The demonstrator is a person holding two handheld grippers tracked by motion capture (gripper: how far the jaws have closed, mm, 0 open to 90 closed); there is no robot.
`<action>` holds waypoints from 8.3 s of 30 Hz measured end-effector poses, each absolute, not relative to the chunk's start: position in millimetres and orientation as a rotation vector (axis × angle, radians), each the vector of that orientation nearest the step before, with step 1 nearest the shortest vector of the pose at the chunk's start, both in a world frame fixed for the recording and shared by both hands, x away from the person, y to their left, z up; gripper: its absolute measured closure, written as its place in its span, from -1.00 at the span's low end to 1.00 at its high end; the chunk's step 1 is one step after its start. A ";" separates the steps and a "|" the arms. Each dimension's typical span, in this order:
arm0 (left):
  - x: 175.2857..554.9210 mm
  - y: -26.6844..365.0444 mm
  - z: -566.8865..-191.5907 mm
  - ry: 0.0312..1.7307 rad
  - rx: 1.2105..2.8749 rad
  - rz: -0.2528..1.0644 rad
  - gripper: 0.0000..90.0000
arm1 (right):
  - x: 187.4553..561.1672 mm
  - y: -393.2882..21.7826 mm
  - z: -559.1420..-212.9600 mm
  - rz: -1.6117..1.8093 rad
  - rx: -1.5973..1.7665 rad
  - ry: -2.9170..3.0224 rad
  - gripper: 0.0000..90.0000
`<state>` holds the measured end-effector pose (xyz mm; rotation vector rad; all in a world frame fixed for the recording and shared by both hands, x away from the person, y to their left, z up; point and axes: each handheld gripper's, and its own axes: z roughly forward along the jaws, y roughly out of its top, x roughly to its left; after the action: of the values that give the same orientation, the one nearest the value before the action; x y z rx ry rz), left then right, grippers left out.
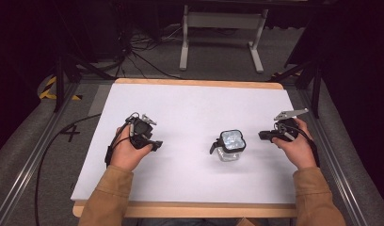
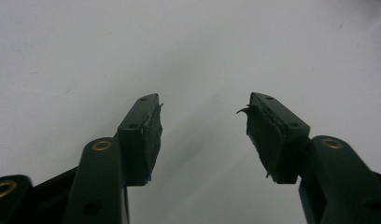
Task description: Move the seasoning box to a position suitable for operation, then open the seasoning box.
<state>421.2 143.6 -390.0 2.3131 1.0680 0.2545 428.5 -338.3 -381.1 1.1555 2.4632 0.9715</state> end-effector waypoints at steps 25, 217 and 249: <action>398.0 156.4 -380.1 1.029 2.296 0.229 0.04 | 435.9 -306.0 -371.0 1.147 0.924 2.547 1.00; 400.3 113.4 -373.1 0.838 2.351 0.122 0.14 | 433.5 -222.2 -352.9 1.188 0.770 2.689 1.00; 390.8 86.9 -371.3 0.701 2.361 0.067 0.33 | 434.6 -223.4 -353.9 1.191 0.806 2.676 1.00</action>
<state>390.8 86.9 -371.3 2.3607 0.7010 0.0672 434.6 -223.4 -353.9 0.8056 2.6764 1.1914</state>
